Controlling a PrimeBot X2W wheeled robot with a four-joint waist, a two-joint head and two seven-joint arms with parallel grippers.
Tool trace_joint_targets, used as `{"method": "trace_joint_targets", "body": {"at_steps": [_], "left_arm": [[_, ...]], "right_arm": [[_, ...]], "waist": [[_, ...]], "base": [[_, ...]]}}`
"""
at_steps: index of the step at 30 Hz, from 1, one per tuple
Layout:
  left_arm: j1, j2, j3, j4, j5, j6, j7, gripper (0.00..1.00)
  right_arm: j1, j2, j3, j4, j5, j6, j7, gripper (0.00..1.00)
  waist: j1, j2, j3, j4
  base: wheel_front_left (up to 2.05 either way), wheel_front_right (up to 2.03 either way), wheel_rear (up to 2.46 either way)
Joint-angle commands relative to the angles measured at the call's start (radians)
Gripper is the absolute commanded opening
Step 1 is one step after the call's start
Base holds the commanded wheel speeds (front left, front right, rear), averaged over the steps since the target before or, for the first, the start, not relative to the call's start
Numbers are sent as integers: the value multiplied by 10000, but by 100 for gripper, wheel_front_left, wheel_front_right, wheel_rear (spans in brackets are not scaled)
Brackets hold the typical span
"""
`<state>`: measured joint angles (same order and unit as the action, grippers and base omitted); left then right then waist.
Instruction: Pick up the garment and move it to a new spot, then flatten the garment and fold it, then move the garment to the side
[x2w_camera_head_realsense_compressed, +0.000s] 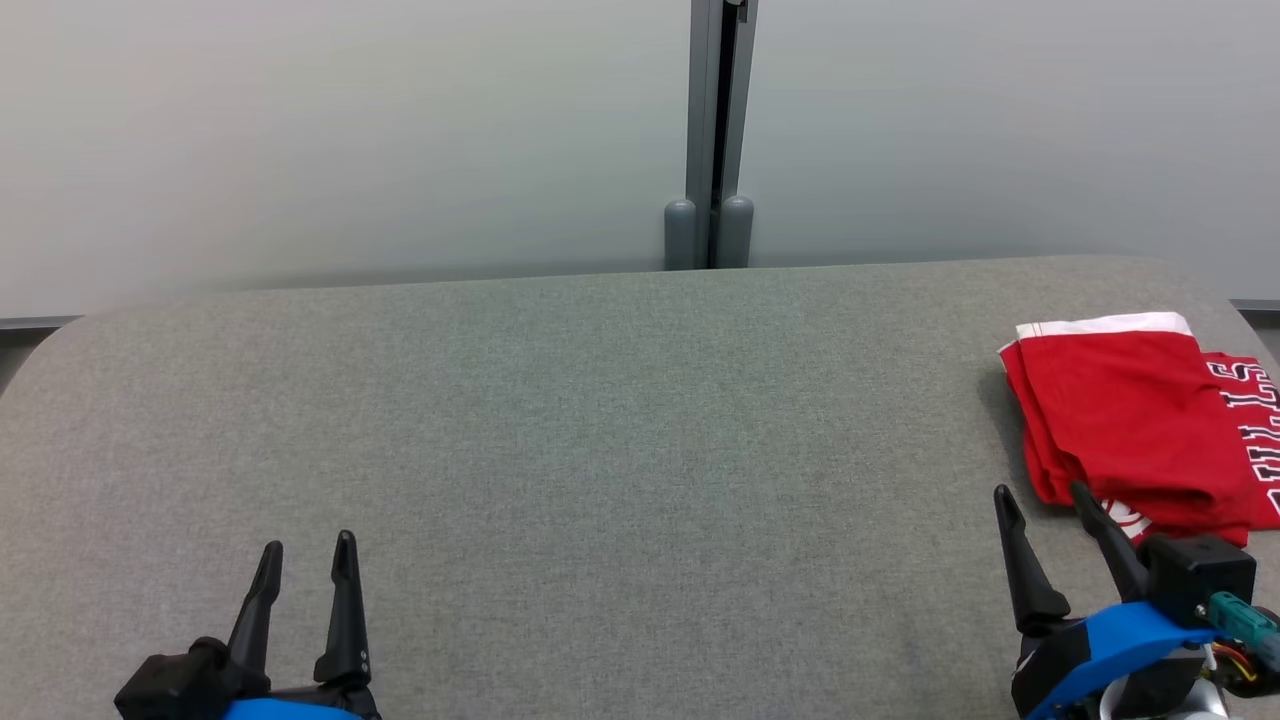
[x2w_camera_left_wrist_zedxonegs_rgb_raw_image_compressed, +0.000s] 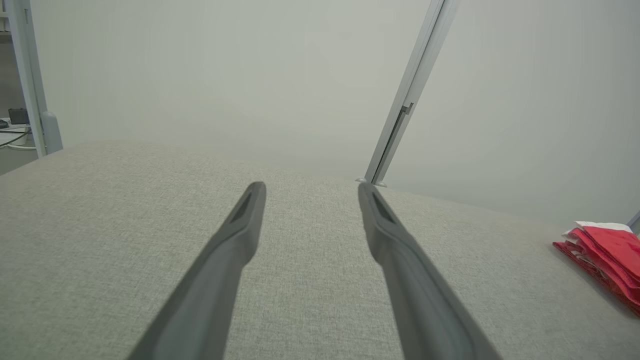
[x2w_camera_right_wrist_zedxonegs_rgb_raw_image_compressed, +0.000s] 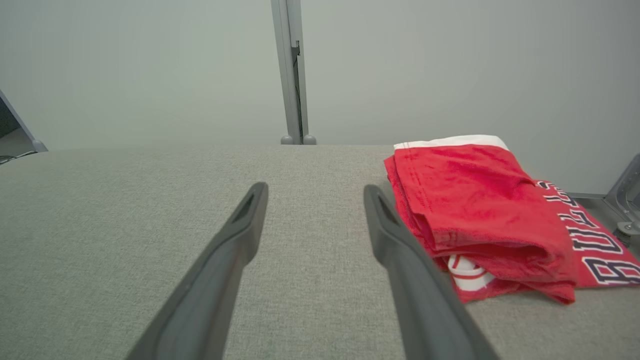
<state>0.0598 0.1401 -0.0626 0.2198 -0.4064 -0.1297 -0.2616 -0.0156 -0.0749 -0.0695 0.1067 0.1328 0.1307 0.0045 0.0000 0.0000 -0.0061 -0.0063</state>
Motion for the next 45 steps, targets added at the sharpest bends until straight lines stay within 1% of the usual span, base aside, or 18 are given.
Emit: {"method": "trace_joint_targets", "body": {"at_steps": [1, 2, 8, 25, 45], "left_arm": [[87, 16, 16, -16, -16, -6, -41, 100], [0, 0, -3, -1, -7, 0, 2, 0], [141, -184, -106, 416, -177, 0, 97, 0], [-295, -306, 275, 363, -2861, -3, 877, 0], [-698, -437, 662, 316, -5399, -5, 1638, 0]], "right_arm": [[64, -4, -9, -43, -52, 2, 18, 100], [-2, 1, -2, 4, 5, 0, -2, 0], [19, 68, -26, 546, 220, 0, 81, 0], [-202, 108, -117, 704, 3473, 0, 300, 0], [-422, 145, -203, 869, 6564, 1, 512, 0]], "waist": [[0, 0, 2, 9], [0, 0, 3, 4], [1, 0, 6, 3], [1, 0, 18, 11], [0, 0, 31, 21]], "base": [[0, 0, 0], [0, 0, 0], [0, 0, 0], [0, 0, 0], [0, 0, 0]]}}
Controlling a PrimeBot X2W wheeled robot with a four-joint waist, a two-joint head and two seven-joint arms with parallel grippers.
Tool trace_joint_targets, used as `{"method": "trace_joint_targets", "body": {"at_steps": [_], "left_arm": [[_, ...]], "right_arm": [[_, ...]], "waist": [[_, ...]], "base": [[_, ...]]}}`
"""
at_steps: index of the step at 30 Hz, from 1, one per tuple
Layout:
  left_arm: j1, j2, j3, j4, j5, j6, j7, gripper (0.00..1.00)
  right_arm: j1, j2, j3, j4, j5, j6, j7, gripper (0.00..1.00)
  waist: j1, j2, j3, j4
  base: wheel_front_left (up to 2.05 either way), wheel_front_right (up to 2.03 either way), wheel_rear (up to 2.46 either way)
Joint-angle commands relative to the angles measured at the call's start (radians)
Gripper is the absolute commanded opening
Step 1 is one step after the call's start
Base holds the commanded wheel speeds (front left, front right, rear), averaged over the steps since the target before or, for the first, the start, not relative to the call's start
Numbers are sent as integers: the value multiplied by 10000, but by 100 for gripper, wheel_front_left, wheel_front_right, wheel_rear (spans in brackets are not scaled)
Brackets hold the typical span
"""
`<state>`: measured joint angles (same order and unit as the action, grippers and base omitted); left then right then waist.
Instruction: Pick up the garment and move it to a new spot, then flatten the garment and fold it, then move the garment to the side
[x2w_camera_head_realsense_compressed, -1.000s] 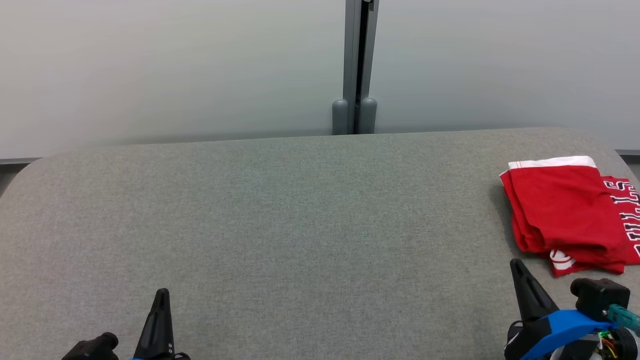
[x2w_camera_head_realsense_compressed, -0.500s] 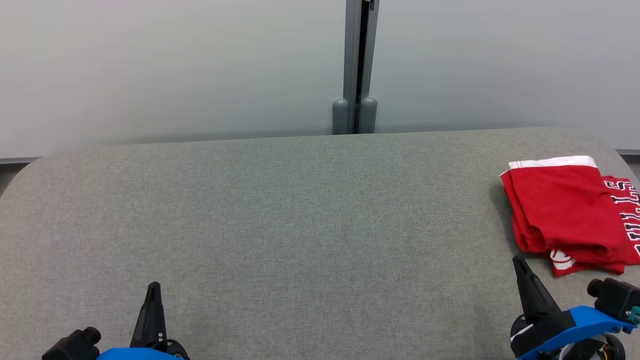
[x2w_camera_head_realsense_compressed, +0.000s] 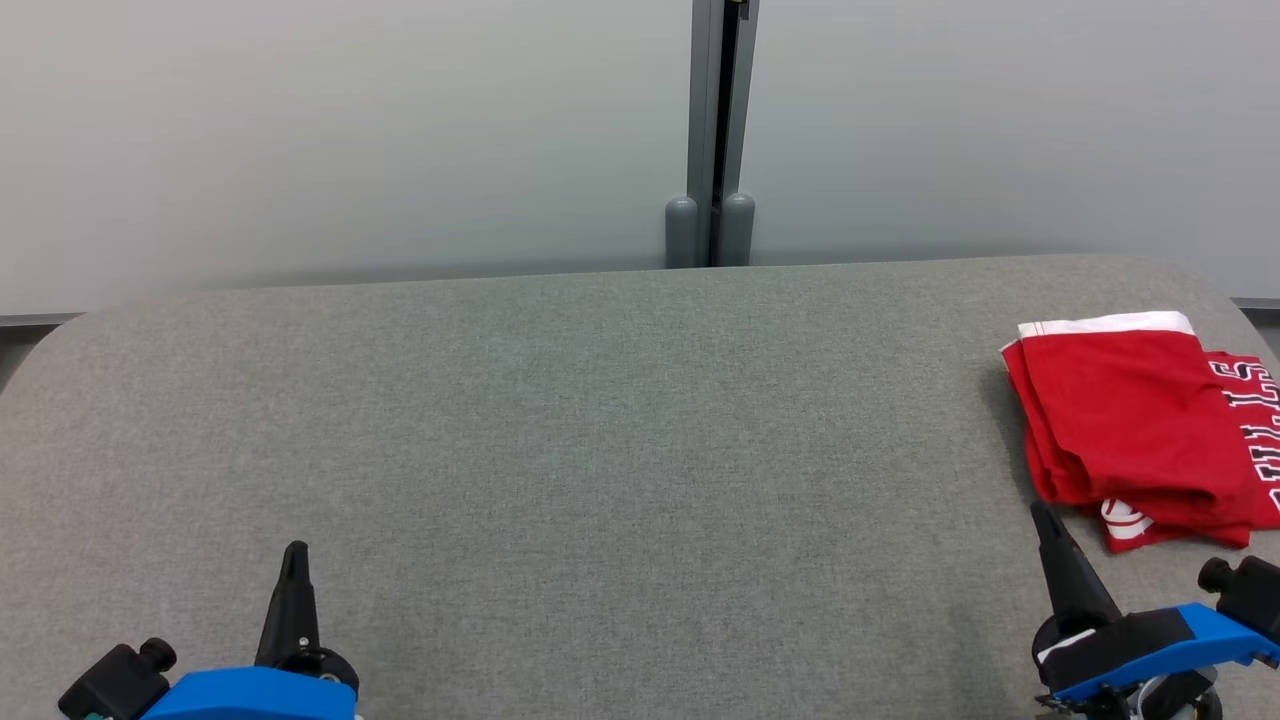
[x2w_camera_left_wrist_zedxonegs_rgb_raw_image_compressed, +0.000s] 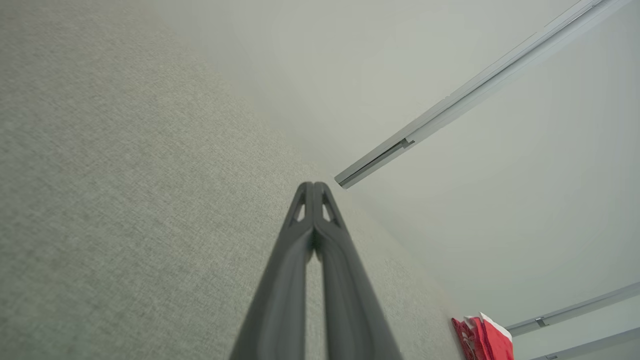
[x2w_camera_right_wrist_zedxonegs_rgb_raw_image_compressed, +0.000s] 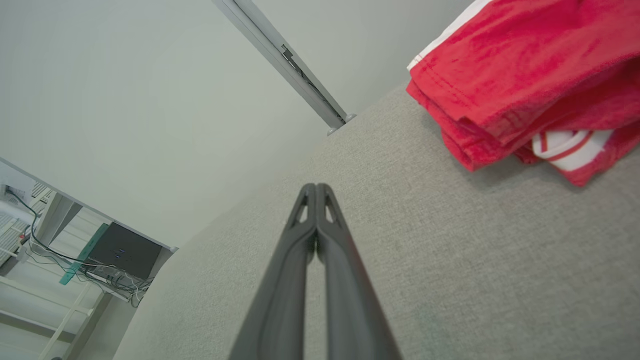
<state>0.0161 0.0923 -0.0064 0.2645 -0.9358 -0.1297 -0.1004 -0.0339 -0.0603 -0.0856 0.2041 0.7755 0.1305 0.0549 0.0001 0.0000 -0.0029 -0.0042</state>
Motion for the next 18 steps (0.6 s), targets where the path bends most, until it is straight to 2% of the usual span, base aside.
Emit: {"method": "trace_joint_targets", "body": {"at_steps": [1, 18], "left_arm": [[-278, 34, 118, -129, -215, -5, 57, 0], [-575, -79, 394, -161, -1962, -8, 598, 0]], "right_arm": [[-248, 1, -46, -96, 270, 3, 13, 0], [-406, 27, -113, 35, 2414, 3, 174, 0]], "waist": [[-1, 0, 0, 1], [-1, 0, 12, 9]], "base": [[0, 0, 0], [0, 0, 0]]}}
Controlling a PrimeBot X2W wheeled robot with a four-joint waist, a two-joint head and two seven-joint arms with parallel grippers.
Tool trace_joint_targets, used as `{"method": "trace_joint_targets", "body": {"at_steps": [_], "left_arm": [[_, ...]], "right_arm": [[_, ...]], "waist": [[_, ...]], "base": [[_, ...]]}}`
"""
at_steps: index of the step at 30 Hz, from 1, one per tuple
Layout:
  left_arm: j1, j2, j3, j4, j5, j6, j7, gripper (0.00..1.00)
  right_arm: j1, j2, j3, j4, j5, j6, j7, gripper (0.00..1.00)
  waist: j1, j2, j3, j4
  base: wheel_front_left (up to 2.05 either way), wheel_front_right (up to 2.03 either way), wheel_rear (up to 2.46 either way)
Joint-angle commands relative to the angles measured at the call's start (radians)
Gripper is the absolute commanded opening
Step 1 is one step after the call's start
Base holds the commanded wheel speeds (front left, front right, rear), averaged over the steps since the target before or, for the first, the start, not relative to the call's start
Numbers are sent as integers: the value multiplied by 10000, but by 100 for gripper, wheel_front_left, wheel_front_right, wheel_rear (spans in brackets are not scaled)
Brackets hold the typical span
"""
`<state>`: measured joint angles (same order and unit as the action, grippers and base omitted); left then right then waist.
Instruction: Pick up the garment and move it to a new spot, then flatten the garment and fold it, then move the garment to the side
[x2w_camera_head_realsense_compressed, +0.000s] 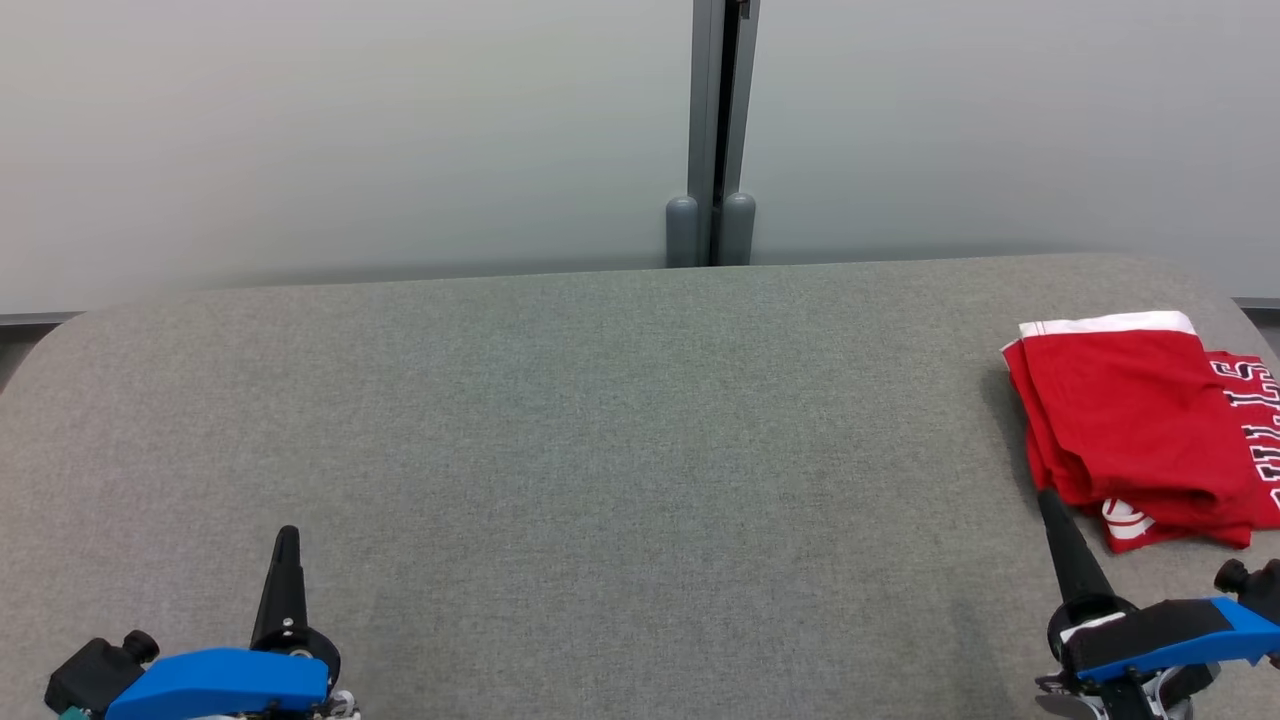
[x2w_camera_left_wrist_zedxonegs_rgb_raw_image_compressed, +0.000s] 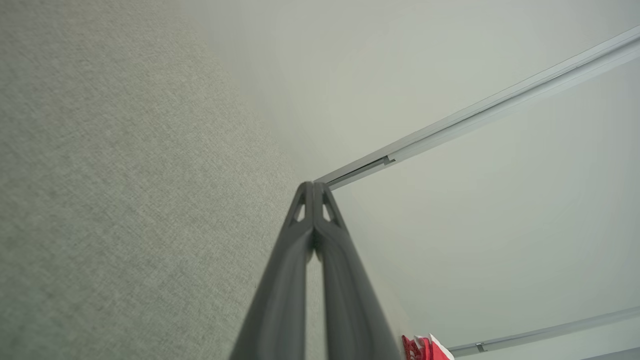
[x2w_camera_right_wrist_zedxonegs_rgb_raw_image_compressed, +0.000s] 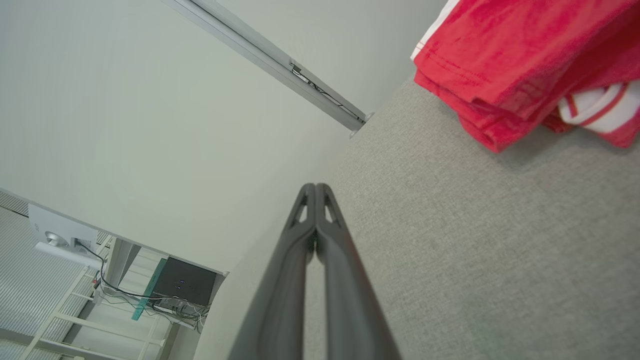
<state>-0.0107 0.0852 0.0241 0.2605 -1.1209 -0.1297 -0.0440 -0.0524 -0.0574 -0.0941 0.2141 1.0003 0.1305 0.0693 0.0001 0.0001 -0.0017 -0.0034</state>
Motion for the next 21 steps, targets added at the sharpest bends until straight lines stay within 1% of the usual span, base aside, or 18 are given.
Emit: {"method": "trace_joint_targets", "body": {"at_steps": [1, 21], "left_arm": [[-320, -13, 106, -124, -202, -8, 69, 0], [-582, -112, 382, -148, -1910, -11, 613, 0]], "right_arm": [[-223, 0, -32, -56, 280, 3, 40, 0], [-373, 27, -100, 73, 2367, 3, 184, 0]], "waist": [[0, -1, 1, 1], [0, -1, 14, 11]], "base": [[0, 0, 0], [0, 0, 0]]}}
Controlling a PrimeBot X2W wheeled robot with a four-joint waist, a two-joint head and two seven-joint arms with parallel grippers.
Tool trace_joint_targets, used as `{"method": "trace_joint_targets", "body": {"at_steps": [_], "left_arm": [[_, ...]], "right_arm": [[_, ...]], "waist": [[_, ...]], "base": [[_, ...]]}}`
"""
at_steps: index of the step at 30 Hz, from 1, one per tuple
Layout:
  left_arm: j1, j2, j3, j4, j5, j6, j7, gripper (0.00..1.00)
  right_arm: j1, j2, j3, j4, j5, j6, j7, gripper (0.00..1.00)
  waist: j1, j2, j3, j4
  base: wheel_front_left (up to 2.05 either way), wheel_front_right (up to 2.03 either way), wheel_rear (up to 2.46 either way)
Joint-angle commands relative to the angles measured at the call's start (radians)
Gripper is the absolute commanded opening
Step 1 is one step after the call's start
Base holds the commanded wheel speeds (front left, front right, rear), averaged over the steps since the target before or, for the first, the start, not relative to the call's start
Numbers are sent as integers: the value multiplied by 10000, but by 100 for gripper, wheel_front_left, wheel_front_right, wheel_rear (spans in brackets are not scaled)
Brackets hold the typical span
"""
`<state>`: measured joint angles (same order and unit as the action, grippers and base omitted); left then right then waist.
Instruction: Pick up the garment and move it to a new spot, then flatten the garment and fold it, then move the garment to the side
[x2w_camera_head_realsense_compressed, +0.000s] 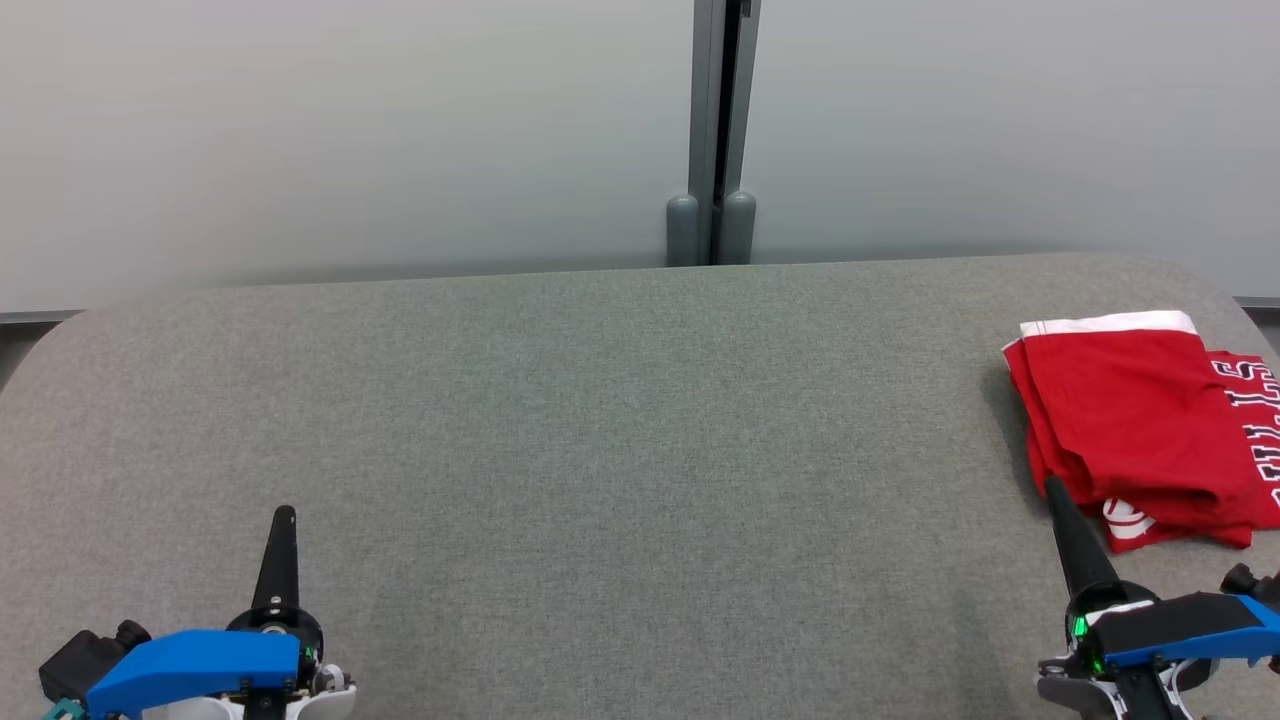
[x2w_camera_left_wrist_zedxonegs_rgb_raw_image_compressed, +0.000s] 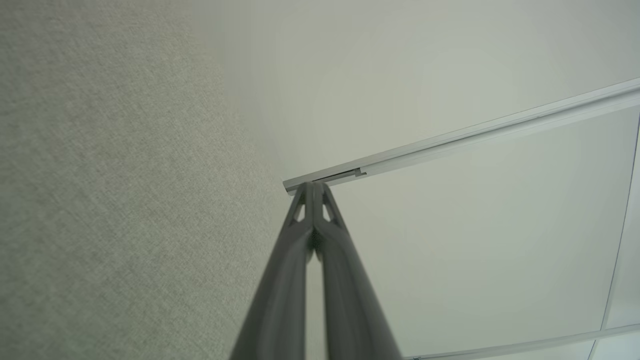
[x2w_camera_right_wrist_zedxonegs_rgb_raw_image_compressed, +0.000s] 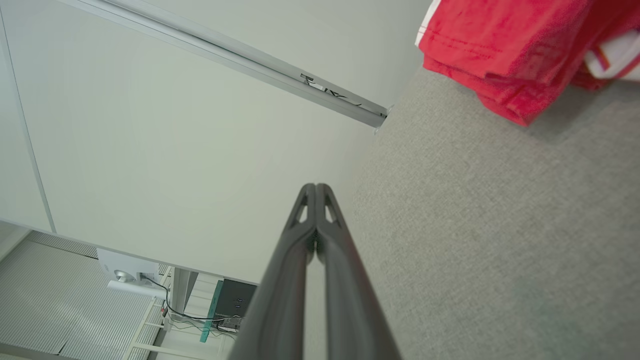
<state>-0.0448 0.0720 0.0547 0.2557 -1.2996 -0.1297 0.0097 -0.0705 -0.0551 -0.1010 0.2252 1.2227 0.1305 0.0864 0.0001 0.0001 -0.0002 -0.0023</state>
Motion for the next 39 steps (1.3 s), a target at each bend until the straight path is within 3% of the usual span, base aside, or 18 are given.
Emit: {"method": "trace_joint_targets", "body": {"at_steps": [1, 39], "left_arm": [[-257, 15, 89, -102, -195, -11, 89, 0], [-649, -162, 517, -134, -2701, -17, 890, 0]], "right_arm": [[-193, 6, -34, -35, 240, 3, 23, 0], [-392, 47, -133, 170, 3341, 4, 244, 0]], "waist": [[0, -1, 1, 1], [-1, -1, 27, 19]], "base": [[0, 0, 0], [0, 0, 0]]}}
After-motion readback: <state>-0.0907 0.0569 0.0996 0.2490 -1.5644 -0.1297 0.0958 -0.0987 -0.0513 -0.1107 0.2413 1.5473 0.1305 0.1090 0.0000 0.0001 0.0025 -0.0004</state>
